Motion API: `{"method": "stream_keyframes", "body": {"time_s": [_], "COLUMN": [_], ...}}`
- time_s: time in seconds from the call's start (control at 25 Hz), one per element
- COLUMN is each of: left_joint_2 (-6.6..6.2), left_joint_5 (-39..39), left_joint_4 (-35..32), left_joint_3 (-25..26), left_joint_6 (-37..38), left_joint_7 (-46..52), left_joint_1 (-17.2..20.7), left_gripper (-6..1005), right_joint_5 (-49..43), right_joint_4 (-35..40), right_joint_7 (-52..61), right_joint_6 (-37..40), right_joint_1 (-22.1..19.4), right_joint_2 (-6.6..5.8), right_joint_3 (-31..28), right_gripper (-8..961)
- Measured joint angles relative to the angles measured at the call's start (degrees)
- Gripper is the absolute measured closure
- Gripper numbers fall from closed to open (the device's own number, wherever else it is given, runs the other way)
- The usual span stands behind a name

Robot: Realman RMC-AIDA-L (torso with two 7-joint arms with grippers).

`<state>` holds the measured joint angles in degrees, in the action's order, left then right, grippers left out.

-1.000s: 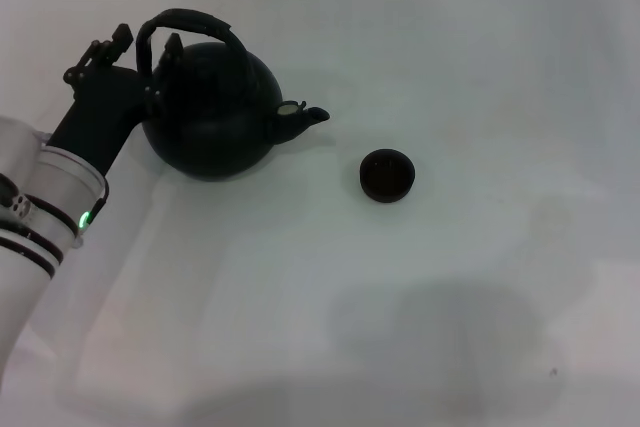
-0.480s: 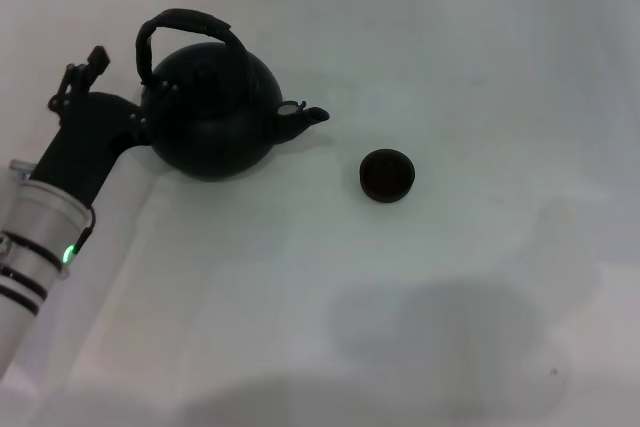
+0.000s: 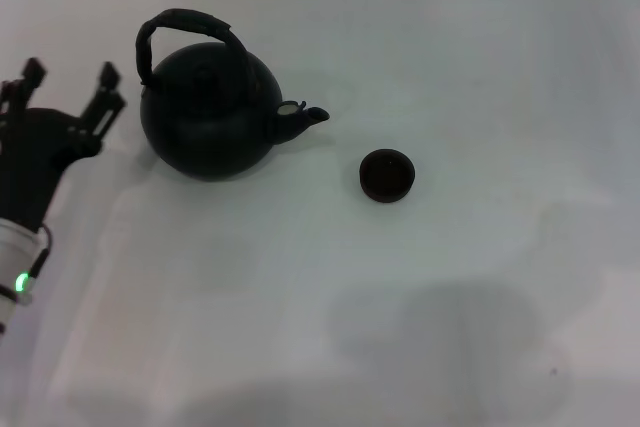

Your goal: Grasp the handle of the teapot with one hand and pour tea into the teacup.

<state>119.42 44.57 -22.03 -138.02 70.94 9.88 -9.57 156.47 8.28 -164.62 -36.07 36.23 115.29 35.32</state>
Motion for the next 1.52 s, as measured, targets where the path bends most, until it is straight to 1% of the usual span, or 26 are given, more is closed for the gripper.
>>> {"method": "stream_keyframes", "body": {"time_s": [0.16, 0.36, 0.56, 0.76, 0.92, 1.04, 1.12, 1.2, 1.52], "left_joint_2": [-0.19, -0.33, -0.32, -0.41, -0.5, -0.58, -0.63, -0.77, -0.77], "left_joint_5": [5.55, 8.88, 10.93, 17.28, 20.38, 22.53, 23.22, 24.97, 27.94], "left_joint_4": [3.27, 6.69, 11.21, 13.35, 15.61, 16.29, 16.32, 16.4, 17.28], "left_joint_3": [0.05, 1.97, 3.15, 3.14, 3.12, 3.1, 3.1, 3.1, 3.11], "left_joint_6": [1.13, 1.43, 0.75, -2.18, -4.23, -6.5, -7.13, -8.1, -8.17], "left_joint_7": [2.7, 5.04, 7.91, 8.56, 8.58, 8.58, 8.58, 8.36, 8.15], "left_joint_1": [-0.54, -2.83, -6.86, -11.31, -15.14, -17.0, -17.39, -18.34, -19.03], "left_gripper": [111, 111, 112, 112, 112, 112, 112, 111, 112], "right_joint_5": [-0.03, -0.03, -0.03, -0.02, -0.08, -0.16, -0.18, -0.19, -0.2], "right_joint_4": [-0.26, -1.65, -2.9, -4.22, -6.73, -8.48, -9.19, -9.43, -9.02], "right_joint_7": [0.0, 0.01, 1.78, 2.99, 3.08, 4.11, 5.28, 5.76, 5.75], "right_joint_6": [-0.48, -1.2, -1.42, -2.05, -5.07, -8.8, -10.45, -10.76, -10.61], "right_joint_1": [-0.17, -0.05, 0.18, 0.09, 0.15, -0.34, -0.65, -0.77, -0.76], "right_joint_2": [0.26, 0.47, 0.57, 0.72, 0.83, 0.9, 0.9, 0.91, 0.85], "right_joint_3": [0.37, 1.11, 1.17, 1.17, 1.64, 4.18, 6.08, 6.77, 6.87], "right_gripper": [108, 108, 108, 108, 108, 108, 108, 108, 108]}}
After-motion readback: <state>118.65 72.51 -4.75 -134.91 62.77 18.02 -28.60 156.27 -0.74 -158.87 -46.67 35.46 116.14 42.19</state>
